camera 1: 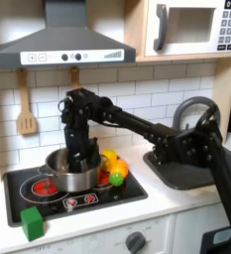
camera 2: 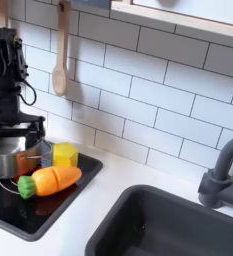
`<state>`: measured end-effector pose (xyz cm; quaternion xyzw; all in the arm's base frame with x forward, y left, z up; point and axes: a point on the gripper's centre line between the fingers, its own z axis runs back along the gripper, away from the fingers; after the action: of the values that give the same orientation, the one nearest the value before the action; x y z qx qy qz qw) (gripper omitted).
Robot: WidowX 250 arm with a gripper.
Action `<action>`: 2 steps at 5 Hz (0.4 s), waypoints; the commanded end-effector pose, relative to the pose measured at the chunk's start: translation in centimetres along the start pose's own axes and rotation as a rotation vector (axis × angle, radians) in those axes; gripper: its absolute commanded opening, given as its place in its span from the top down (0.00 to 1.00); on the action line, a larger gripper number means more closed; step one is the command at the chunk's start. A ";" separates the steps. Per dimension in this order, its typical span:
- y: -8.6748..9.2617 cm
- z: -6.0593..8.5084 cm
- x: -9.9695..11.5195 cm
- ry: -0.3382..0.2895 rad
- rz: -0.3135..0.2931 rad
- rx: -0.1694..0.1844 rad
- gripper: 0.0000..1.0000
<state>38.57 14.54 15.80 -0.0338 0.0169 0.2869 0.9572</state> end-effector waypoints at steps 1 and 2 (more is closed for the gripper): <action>0.1 1.2 -0.1 -0.047 0.008 -0.010 0.00; 0.0 0.9 -0.1 -0.039 0.002 -0.008 0.00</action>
<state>38.56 14.53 16.62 -0.0319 -0.0036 0.2895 0.9566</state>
